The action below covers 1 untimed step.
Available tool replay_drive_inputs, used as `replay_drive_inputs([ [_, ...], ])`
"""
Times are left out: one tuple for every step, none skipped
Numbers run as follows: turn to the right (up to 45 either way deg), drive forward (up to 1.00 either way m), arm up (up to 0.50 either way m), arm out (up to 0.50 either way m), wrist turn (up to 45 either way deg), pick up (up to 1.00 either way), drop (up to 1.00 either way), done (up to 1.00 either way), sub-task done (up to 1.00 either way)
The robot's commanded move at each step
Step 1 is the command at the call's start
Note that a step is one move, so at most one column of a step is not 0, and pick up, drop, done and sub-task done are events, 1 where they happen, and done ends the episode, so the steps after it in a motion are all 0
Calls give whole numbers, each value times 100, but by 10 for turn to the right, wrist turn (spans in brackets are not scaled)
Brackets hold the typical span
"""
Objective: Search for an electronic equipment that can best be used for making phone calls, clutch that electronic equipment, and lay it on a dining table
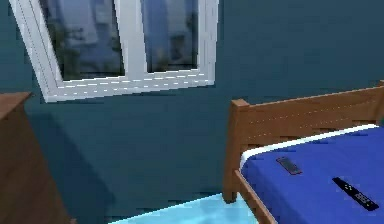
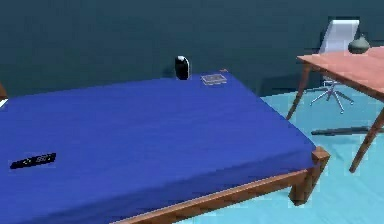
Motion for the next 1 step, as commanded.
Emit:
replay_drive_inputs([
  [0, 95, 0, 0, 0, 0, 0, 0, 0],
])
